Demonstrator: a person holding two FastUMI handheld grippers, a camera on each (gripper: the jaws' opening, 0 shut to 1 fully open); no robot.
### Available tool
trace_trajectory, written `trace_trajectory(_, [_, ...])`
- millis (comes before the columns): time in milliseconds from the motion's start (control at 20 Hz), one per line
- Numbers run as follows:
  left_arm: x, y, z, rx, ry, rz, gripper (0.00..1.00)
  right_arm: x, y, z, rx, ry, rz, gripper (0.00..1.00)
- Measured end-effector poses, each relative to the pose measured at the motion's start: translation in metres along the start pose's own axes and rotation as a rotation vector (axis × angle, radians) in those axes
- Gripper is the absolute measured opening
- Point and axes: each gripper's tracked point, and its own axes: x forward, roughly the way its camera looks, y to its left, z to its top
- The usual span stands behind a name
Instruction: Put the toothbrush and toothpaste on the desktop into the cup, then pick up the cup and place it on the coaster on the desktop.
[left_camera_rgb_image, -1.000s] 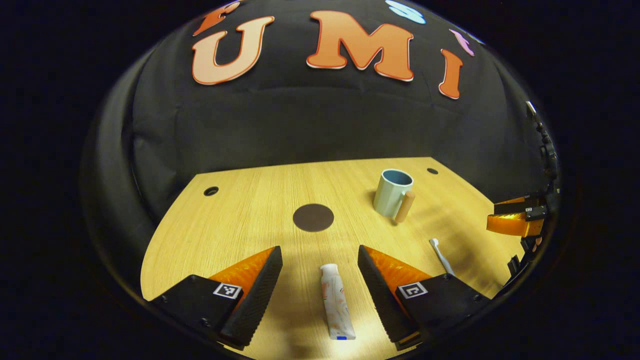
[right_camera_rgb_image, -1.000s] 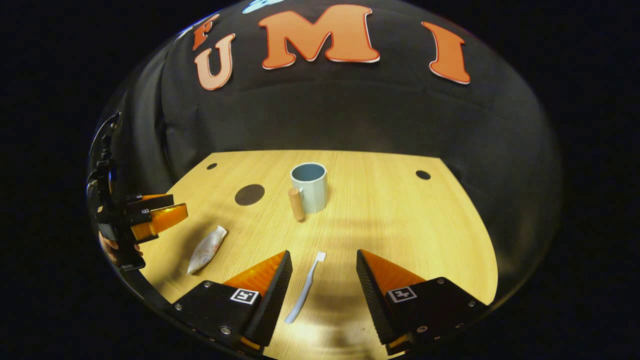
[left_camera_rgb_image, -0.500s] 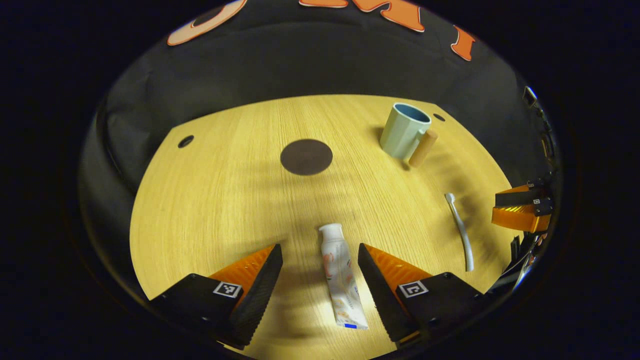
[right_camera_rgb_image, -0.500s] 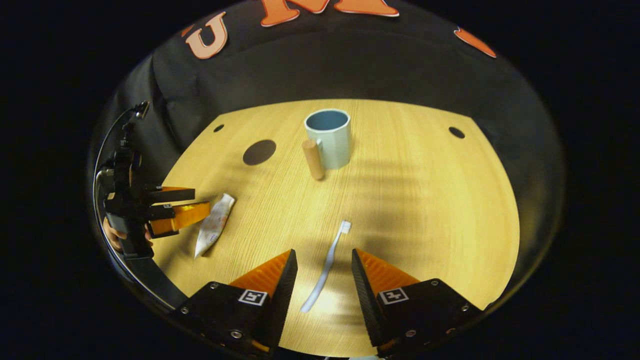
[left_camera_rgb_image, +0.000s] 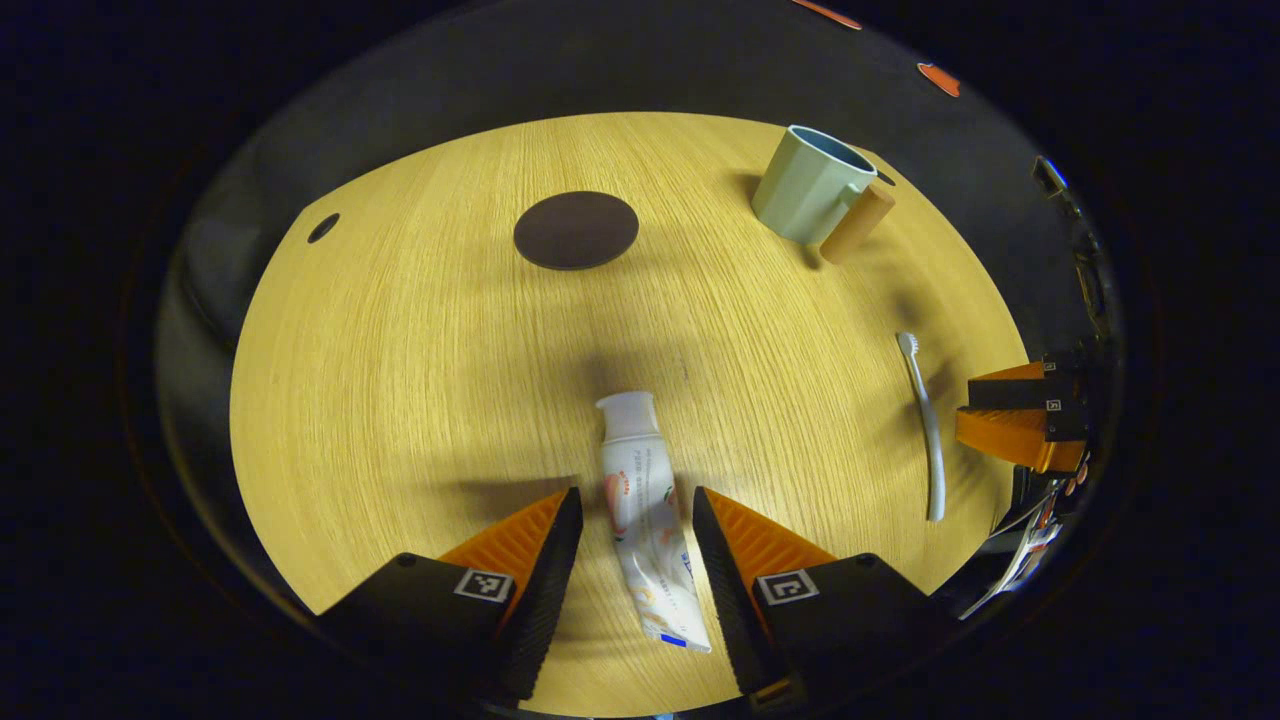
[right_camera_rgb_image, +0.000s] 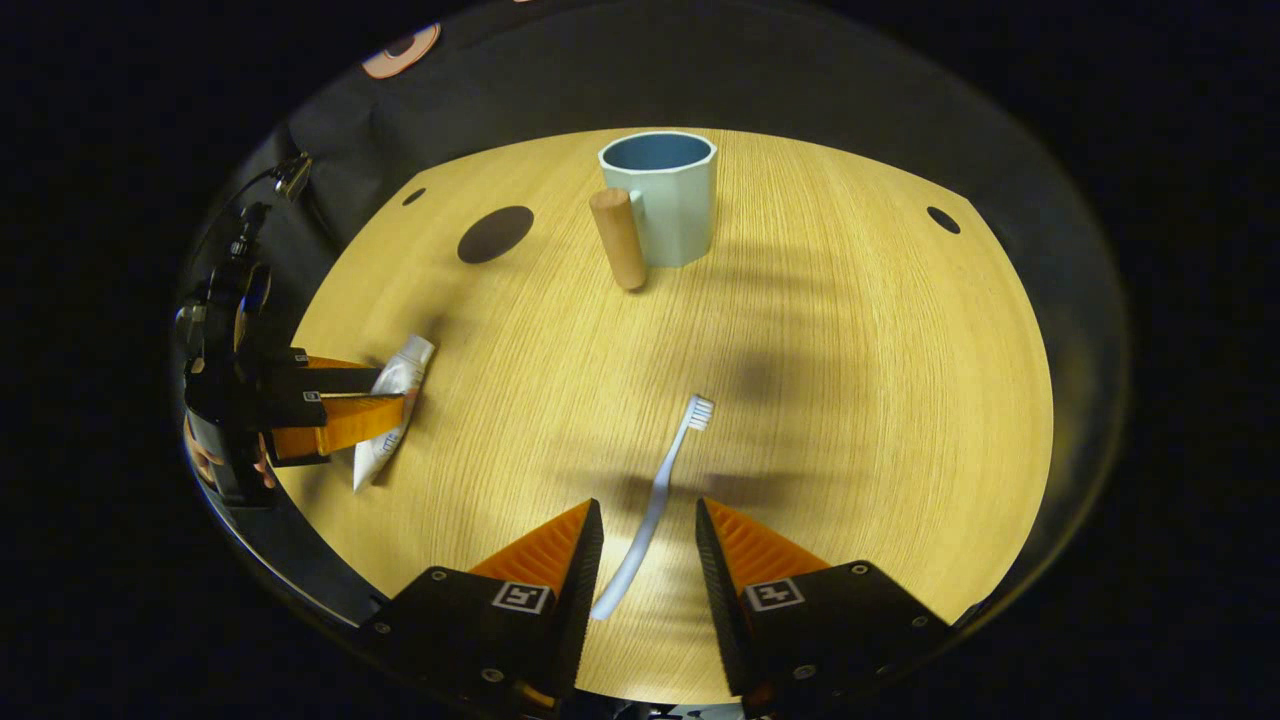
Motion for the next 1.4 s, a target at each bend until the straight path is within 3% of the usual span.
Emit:
trace_trajectory(200, [0.006,-0.006,-0.008,-0.034,0.056,0.022,0.47,0.011,0.000,-0.003,0.010,0.055,-0.007,0.42])
trace_trajectory(250, [0.008,-0.008,-0.005,-0.037,0.055,0.018,0.47,0.014,0.000,-0.005,0.011,0.075,-0.009,0.43])
trace_trajectory(300, [0.008,-0.011,0.001,-0.044,0.053,0.016,0.42,0.017,0.001,-0.007,0.014,0.088,-0.010,0.34])
trace_trajectory(350, [0.003,-0.011,0.003,-0.058,0.069,0.025,0.37,0.021,-0.001,-0.008,0.014,0.098,-0.017,0.33])
trace_trajectory(400, [0.012,-0.014,0.008,-0.053,0.057,0.023,0.21,0.025,-0.002,-0.008,0.015,0.106,-0.027,0.30])
trace_trajectory(550, [0.020,-0.019,0.028,-0.068,0.047,0.016,0.20,0.033,-0.006,-0.010,0.022,0.131,-0.045,0.21])
trace_trajectory(600, [0.010,-0.012,0.013,-0.071,0.032,0.008,0.18,0.033,-0.004,-0.008,0.032,0.127,-0.035,0.18])
trace_trajectory(750, [0.018,-0.016,0.025,-0.068,0.006,-0.011,0.16,0.034,0.000,-0.007,0.049,0.130,-0.014,0.11])
trace_trajectory(950, [0.013,-0.019,0.028,-0.074,-0.048,-0.001,0.16,0.030,-0.002,-0.001,0.023,0.073,-0.012,0.05])
trace_trajectory(1400, [-0.015,-0.016,0.077,-0.065,-0.280,0.022,0.13,0.002,0.000,0.027,0.035,-0.119,0.021,0.04])
